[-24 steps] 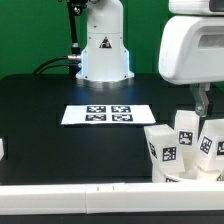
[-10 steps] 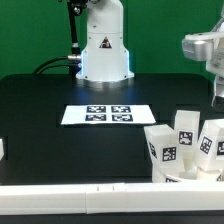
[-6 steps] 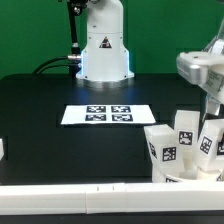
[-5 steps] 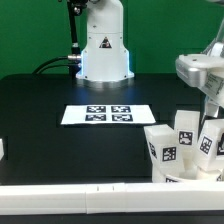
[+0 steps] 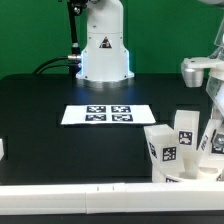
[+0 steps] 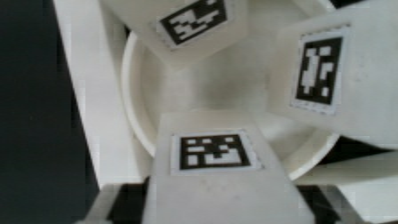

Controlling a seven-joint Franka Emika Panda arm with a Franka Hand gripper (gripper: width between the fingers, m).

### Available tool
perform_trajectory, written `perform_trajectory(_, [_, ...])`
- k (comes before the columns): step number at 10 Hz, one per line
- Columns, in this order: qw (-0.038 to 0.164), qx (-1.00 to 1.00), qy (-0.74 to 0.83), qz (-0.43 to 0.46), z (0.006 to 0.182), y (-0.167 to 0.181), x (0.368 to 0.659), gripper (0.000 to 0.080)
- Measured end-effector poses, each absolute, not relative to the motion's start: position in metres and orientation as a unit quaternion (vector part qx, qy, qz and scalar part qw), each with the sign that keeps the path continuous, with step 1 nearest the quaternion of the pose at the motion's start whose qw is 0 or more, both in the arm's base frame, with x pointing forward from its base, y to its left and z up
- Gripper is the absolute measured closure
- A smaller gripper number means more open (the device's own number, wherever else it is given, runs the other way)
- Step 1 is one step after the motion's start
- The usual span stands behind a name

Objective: Assemble stool

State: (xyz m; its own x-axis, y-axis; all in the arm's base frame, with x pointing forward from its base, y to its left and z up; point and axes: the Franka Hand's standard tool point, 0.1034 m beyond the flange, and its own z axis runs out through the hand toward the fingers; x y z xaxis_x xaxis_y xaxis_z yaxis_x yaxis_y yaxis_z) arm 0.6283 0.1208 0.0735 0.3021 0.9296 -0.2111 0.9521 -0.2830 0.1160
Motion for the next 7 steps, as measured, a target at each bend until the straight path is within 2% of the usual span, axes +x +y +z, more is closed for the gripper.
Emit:
perform_trajectory(2, [0.112,0.857,0.501,-0.041,0.0735,0.1179,0.6282,0.0466])
perform_trajectory(5, [0.122,0.96,0.247,-0.047,0.0744,0.1157,0.6213,0.0466])
perform_trajectory(7, [0.115,0.976,0.176,-0.046,0.0744,0.1134,0.6244,0.0466])
